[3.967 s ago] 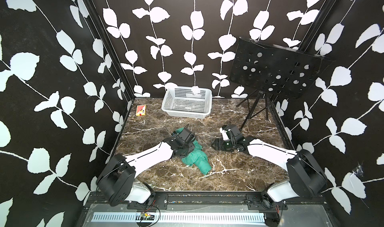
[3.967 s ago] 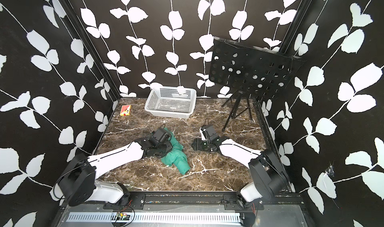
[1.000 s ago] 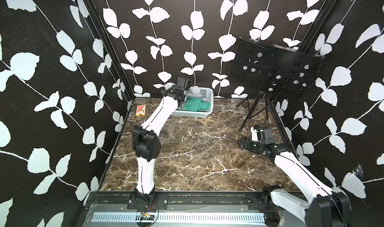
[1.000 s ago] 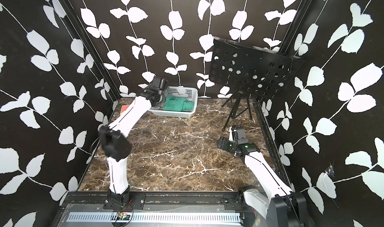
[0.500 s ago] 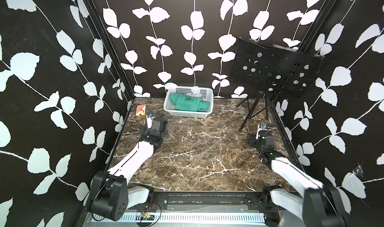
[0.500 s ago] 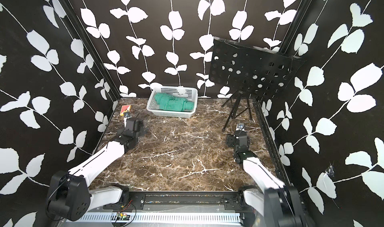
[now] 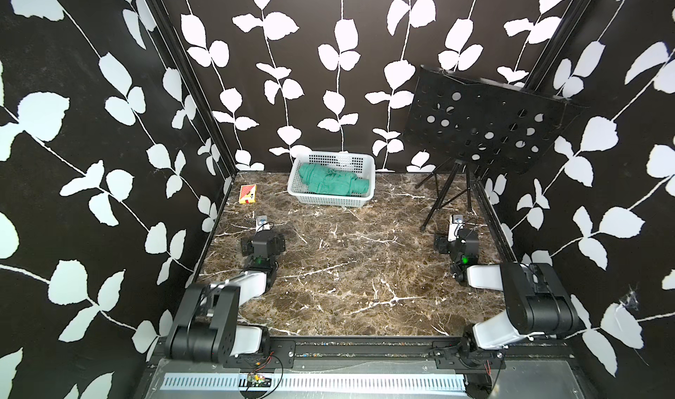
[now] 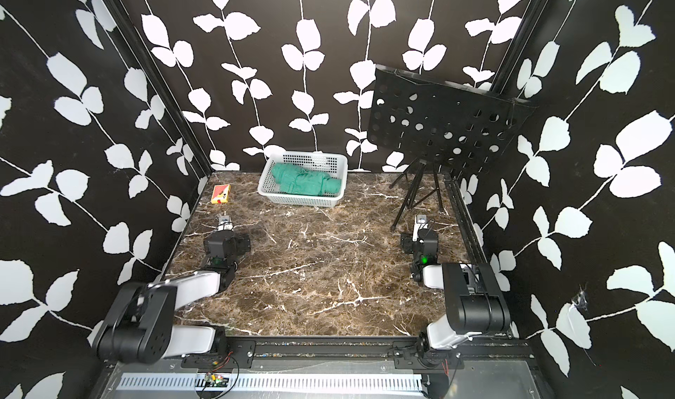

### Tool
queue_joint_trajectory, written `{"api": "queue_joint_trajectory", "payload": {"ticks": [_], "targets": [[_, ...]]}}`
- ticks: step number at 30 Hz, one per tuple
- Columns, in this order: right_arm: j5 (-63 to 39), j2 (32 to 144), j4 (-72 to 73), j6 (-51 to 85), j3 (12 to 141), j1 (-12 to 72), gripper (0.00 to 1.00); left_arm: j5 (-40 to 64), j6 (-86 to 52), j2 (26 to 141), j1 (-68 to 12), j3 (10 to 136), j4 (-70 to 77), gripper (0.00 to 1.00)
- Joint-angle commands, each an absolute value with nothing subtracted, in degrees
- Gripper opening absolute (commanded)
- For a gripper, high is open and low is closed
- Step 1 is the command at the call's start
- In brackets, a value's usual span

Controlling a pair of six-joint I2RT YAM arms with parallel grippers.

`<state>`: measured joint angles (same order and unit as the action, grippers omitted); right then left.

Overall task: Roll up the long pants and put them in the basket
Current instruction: Reset both arms

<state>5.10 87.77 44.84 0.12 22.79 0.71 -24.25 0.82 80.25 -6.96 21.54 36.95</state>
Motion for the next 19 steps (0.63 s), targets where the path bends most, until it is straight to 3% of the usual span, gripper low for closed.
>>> {"api": "queue_joint_trajectory", "payload": {"ticks": [1,19], "targets": [[5.33,87.11,47.99,0.50,22.81,0.68,0.99,-17.47,5.82,86.67,-6.58,23.30,48.97,0.99],[5.47,87.55,47.51,-0.37,23.51,1.49,0.99,-16.44,4.57,88.88,-5.27,22.18,52.51,0.99]]}}
